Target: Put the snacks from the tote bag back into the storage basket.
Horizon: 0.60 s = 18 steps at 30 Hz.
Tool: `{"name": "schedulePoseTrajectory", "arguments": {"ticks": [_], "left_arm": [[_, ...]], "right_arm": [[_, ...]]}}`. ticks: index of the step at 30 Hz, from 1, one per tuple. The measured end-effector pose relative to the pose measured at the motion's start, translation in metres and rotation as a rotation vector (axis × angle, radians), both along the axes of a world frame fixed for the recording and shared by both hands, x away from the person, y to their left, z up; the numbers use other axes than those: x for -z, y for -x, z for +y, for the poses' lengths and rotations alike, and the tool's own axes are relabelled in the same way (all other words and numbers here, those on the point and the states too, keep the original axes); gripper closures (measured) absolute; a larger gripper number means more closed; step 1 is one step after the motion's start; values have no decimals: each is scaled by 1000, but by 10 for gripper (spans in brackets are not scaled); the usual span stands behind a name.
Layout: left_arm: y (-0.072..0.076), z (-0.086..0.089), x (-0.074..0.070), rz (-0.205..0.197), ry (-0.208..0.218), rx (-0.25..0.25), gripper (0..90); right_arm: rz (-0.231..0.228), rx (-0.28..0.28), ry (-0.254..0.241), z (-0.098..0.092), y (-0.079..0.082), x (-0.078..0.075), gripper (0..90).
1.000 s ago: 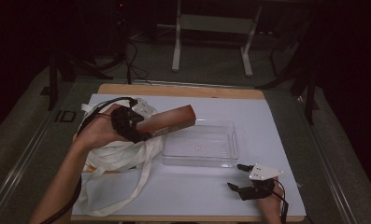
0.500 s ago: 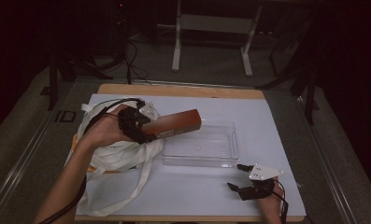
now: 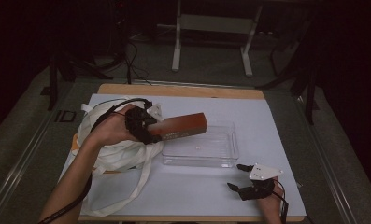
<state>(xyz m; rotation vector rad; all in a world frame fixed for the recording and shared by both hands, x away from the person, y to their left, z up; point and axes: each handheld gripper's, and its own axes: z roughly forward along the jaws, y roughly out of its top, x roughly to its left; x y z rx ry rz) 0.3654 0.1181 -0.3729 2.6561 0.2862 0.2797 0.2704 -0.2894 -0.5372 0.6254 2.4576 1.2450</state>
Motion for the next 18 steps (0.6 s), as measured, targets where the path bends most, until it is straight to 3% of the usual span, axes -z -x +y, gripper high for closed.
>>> {"name": "schedulePoseTrajectory", "arguments": {"ticks": [18], "left_arm": [[-4, -13, 6, 18, -7, 40, 439]], "right_arm": [[-3, -1, 2, 0, 0, 0, 201]]}}
